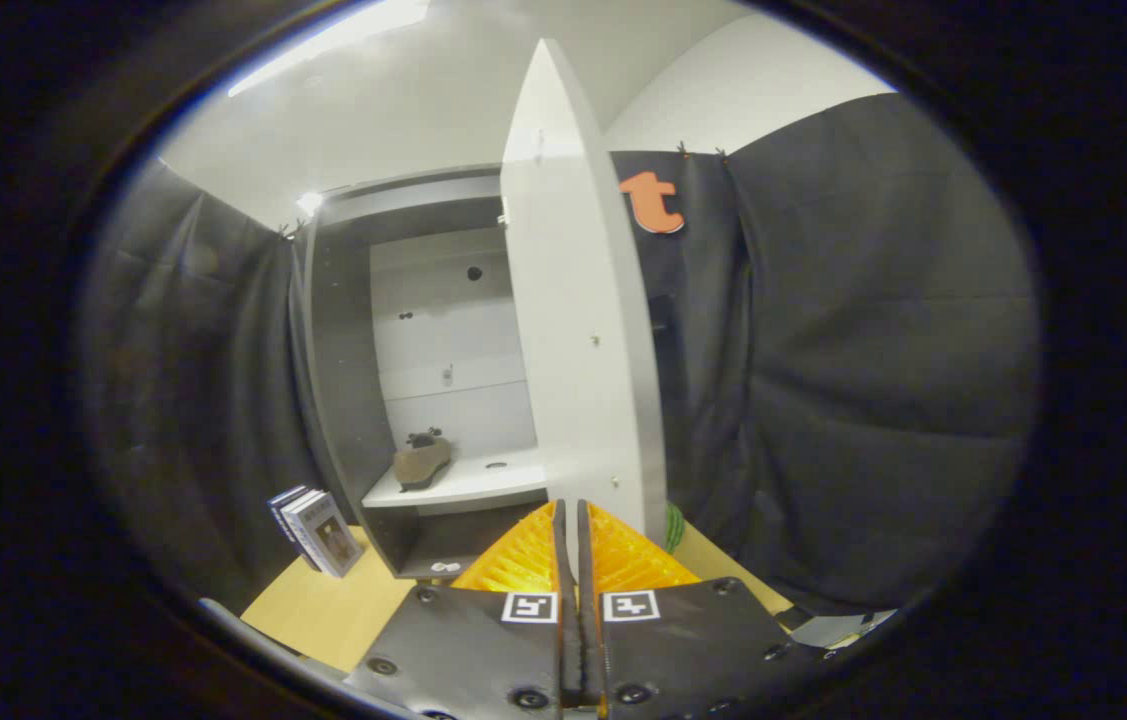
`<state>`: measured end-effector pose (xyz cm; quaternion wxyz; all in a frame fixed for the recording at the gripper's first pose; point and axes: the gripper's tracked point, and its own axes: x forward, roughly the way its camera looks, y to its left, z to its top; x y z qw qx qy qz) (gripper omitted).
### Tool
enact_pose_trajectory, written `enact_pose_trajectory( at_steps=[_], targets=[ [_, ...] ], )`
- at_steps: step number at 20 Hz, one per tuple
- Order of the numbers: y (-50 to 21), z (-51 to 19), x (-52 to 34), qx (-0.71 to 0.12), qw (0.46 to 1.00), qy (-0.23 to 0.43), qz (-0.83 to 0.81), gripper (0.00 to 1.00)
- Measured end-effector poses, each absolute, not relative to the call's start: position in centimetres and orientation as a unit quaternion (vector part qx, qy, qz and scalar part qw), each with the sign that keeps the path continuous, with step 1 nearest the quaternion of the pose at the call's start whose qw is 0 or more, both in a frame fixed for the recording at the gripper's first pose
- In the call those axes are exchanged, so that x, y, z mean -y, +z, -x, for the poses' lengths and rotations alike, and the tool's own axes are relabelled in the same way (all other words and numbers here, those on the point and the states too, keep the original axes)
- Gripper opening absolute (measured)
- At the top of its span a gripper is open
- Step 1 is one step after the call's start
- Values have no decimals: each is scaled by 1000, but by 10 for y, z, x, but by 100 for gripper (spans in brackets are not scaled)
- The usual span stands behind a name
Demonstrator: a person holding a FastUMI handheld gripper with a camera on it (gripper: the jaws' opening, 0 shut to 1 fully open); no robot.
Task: Open the shoe cabinet door, grab the shoes and put them into the shoe cabinet, then close the shoe cabinet door.
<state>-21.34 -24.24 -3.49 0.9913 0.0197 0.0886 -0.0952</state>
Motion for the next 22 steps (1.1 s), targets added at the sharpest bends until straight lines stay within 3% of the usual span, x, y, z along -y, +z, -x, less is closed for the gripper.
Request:
enact_pose_trajectory(
  at_steps=[9,22],
  targets=[
    [-93,194,176,-160,987,-21,-6,4],
    [-268,168,86,-349,936,36,-6,8]
  ],
)
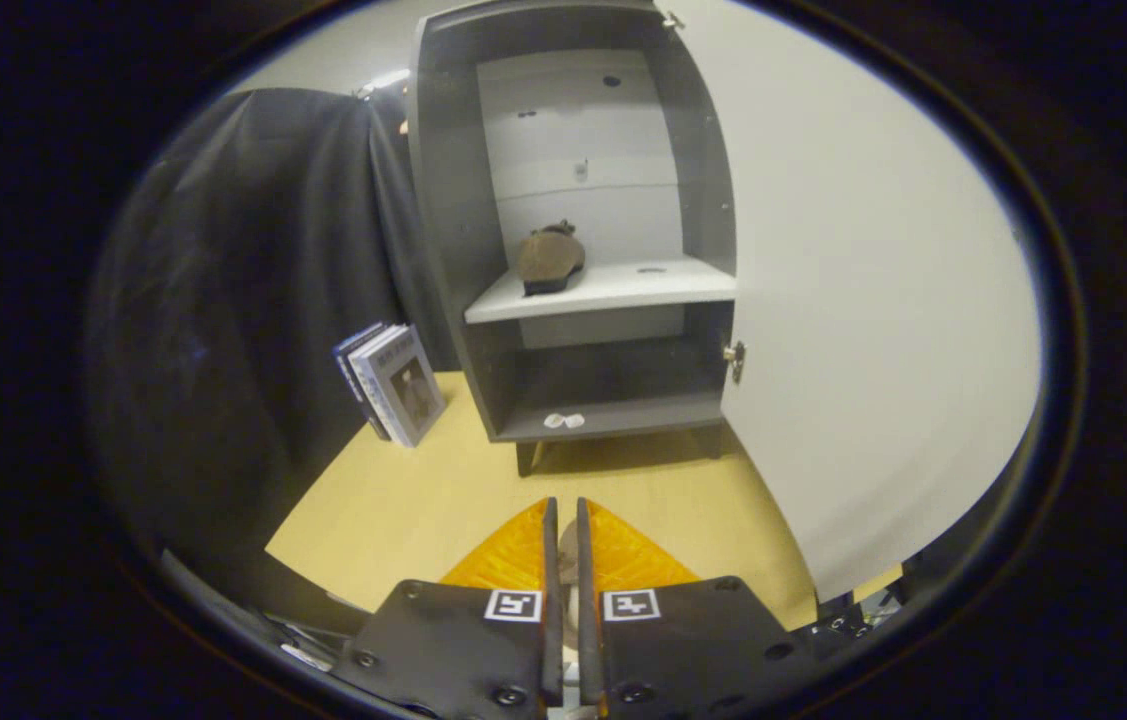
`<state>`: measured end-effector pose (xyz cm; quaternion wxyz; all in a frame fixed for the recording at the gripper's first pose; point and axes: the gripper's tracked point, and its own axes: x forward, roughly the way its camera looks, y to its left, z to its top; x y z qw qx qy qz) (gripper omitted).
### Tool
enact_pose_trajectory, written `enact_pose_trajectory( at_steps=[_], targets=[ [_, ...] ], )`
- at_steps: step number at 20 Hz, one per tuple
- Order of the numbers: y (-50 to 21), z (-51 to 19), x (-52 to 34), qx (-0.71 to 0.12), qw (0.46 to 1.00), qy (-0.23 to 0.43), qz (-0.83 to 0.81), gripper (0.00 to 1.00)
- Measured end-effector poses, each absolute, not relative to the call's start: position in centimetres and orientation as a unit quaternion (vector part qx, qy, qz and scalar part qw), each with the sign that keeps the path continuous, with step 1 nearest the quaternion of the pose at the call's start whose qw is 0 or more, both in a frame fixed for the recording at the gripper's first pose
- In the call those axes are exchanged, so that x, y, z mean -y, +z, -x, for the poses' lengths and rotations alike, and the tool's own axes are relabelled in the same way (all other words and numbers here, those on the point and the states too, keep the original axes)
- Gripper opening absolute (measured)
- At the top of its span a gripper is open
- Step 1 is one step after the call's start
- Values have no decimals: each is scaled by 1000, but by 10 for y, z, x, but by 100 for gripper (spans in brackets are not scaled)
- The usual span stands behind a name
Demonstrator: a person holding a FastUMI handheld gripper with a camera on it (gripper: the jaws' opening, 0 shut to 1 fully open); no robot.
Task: Open the shoe cabinet door, grab the shoes and put them into the shoe cabinet, then close the shoe cabinet door.
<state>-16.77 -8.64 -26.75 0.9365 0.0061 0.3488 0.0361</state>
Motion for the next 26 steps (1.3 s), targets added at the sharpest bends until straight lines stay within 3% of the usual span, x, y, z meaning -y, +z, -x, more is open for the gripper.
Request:
enact_pose_trajectory(
  at_steps=[8,14,26],
  targets=[
    [-391,181,60,-466,885,23,-9,17],
    [-444,193,65,-522,853,-2,17,24],
    [-506,206,85,-603,795,-31,56,24]
  ],
)
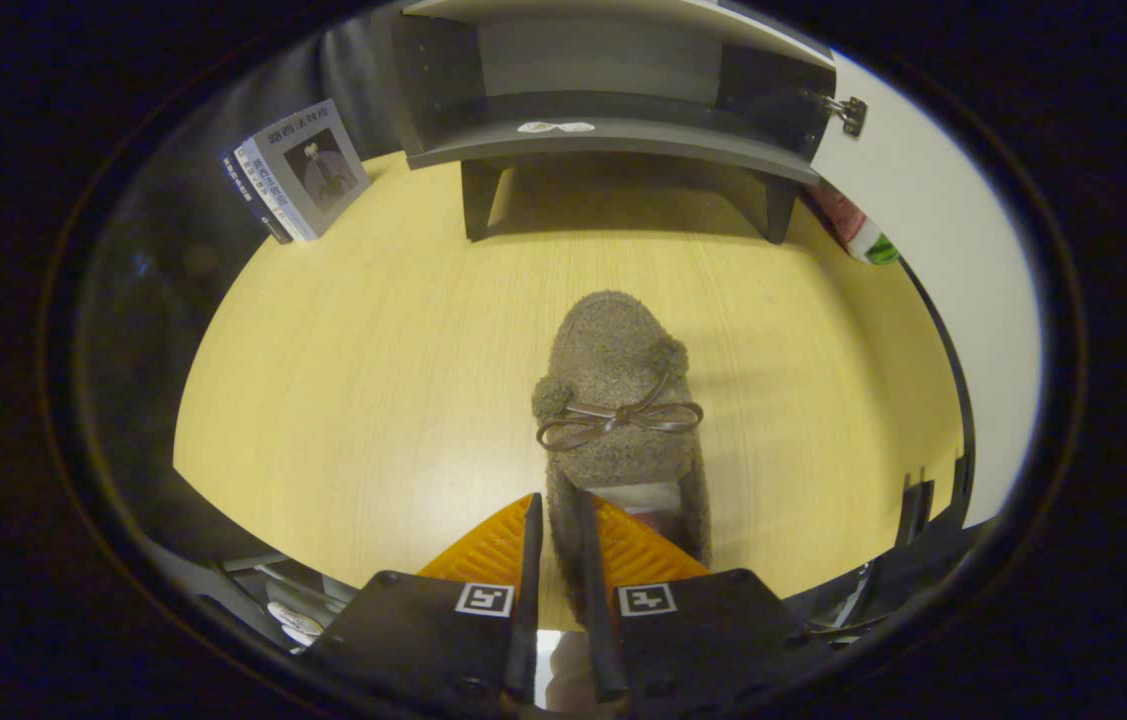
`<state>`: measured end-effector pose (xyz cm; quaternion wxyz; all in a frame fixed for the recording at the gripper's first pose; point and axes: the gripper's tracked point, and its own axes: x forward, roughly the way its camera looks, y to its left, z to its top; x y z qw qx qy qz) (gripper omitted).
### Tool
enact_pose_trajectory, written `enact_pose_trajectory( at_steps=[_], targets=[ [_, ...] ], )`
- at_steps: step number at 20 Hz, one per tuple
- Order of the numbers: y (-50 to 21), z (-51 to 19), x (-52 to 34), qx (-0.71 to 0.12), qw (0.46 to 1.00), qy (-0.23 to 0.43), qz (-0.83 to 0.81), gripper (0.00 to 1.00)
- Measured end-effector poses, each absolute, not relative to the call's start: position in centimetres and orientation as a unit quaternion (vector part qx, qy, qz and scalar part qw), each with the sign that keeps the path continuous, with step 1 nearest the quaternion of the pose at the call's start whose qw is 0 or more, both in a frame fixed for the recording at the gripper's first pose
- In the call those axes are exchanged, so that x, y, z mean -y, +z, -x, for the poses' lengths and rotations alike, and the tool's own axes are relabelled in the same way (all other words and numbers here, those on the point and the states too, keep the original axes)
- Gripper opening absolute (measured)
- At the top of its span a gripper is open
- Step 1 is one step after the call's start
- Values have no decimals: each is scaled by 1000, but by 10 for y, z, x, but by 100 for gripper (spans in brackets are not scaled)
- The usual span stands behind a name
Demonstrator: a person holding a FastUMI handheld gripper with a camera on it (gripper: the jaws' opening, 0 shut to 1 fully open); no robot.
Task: Open the shoe cabinet door, grab the shoes and put them into the shoe cabinet, then close the shoe cabinet door.
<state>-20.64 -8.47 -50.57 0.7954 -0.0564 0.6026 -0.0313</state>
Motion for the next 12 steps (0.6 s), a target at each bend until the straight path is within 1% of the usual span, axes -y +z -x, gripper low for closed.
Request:
enact_pose_trajectory(
  at_steps=[3,5,11,12],
  targets=[
    [-520,212,86,-623,779,-36,49,24],
    [-522,207,88,-624,778,-38,57,24],
    [-522,204,90,-619,779,-34,94,17],
    [-524,205,92,-617,781,-36,92,7]
  ],
)
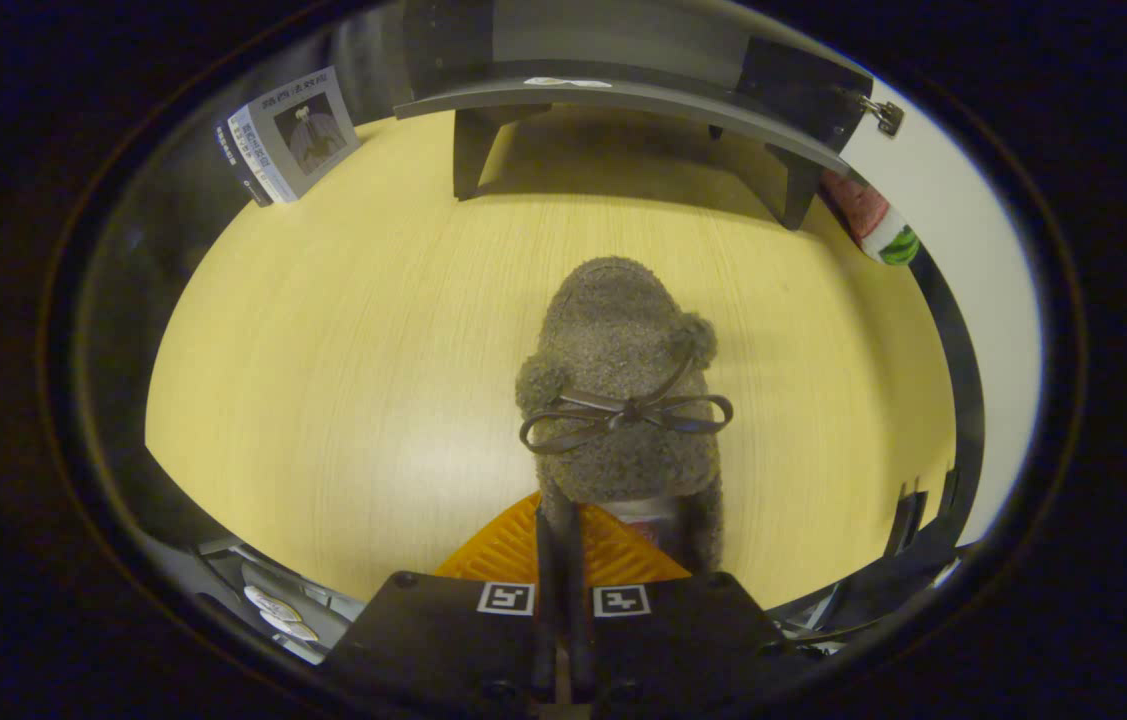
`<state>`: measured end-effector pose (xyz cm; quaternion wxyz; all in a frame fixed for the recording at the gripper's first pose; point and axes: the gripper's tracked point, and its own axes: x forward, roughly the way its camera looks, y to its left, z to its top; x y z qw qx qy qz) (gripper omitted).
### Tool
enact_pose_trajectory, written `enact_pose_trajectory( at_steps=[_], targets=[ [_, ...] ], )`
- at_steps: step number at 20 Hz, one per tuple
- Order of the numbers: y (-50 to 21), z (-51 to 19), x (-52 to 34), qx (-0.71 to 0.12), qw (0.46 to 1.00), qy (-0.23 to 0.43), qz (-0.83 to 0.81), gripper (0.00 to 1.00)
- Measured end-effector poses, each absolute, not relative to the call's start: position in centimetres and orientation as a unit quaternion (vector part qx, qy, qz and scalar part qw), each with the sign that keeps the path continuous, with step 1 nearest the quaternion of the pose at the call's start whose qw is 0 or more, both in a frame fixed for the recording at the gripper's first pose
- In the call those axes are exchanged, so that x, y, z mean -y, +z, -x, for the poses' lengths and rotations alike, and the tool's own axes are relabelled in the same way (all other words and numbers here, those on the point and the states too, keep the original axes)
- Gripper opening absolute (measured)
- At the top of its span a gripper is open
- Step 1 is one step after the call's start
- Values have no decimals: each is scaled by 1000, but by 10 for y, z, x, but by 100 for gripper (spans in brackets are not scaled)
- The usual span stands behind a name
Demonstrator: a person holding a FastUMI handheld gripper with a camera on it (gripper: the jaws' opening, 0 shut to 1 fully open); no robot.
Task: Open the shoe cabinet door, grab the shoes and put them into the shoe cabinet, then close the shoe cabinet door.
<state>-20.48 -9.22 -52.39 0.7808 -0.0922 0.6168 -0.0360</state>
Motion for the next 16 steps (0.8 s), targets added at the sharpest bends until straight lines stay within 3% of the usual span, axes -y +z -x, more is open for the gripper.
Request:
enact_pose_trajectory(
  at_steps=[2,16],
  targets=[
    [-524,205,91,-615,784,-41,77,3],
    [-468,164,111,-556,824,-111,21,3]
  ],
)
